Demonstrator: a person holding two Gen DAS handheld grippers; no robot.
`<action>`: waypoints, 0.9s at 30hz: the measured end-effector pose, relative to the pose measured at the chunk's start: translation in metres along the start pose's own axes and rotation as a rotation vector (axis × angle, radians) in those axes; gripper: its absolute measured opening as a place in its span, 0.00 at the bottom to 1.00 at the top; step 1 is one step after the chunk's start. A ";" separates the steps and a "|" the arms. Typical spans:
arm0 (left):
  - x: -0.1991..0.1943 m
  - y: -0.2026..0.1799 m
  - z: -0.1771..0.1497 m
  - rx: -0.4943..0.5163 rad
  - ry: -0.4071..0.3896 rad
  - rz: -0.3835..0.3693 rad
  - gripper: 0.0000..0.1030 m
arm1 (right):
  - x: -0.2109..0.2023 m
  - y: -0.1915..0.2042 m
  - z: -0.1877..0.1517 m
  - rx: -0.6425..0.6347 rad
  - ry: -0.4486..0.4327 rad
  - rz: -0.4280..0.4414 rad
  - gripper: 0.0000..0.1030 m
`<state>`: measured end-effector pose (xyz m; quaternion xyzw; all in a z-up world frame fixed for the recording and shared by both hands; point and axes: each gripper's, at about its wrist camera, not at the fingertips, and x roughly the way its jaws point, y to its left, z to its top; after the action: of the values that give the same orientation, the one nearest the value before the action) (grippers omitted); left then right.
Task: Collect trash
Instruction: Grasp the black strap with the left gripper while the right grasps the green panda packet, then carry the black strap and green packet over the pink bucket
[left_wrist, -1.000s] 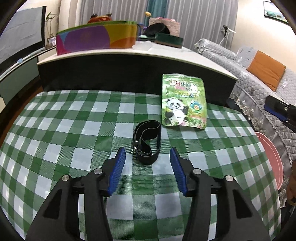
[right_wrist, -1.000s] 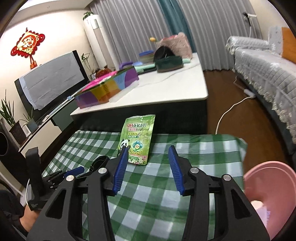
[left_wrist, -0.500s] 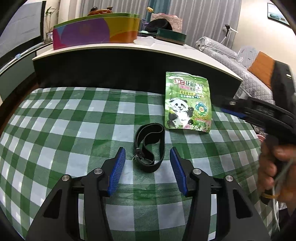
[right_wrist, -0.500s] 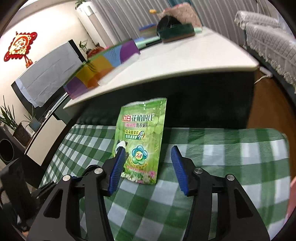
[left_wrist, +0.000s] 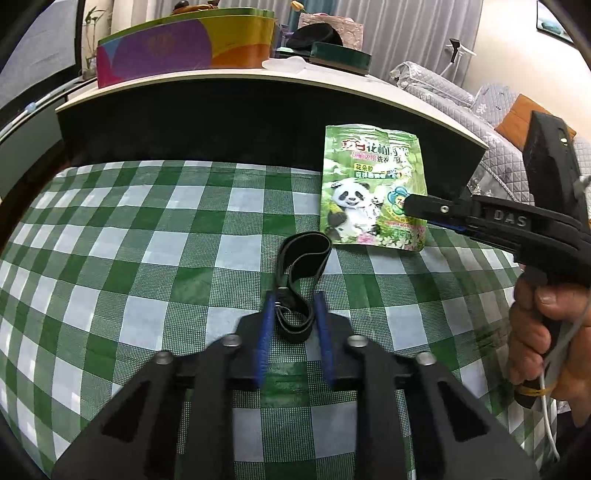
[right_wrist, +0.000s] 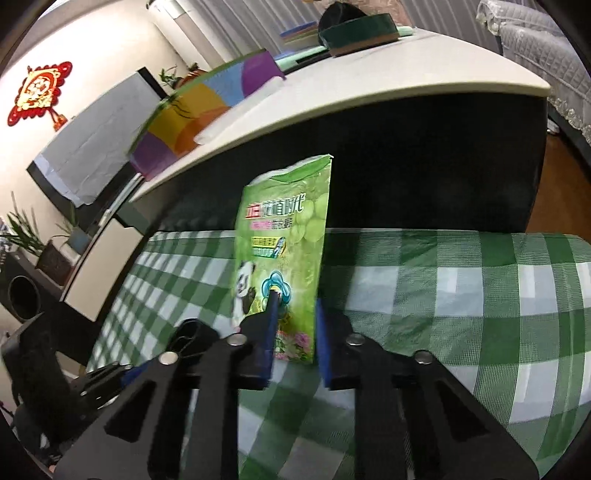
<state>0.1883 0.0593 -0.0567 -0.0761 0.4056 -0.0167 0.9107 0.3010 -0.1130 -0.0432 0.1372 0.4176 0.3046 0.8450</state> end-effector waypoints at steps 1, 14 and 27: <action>-0.002 -0.001 0.000 0.002 -0.003 -0.003 0.16 | -0.006 0.004 -0.002 -0.014 -0.009 0.001 0.13; -0.028 -0.001 -0.006 -0.019 -0.041 -0.031 0.12 | -0.082 0.035 -0.022 -0.144 -0.077 -0.082 0.01; -0.071 -0.022 -0.013 0.025 -0.109 -0.051 0.12 | -0.158 0.060 -0.061 -0.241 -0.104 -0.205 0.01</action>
<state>0.1316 0.0428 -0.0095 -0.0759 0.3530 -0.0408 0.9317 0.1555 -0.1676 0.0470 0.0072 0.3457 0.2569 0.9025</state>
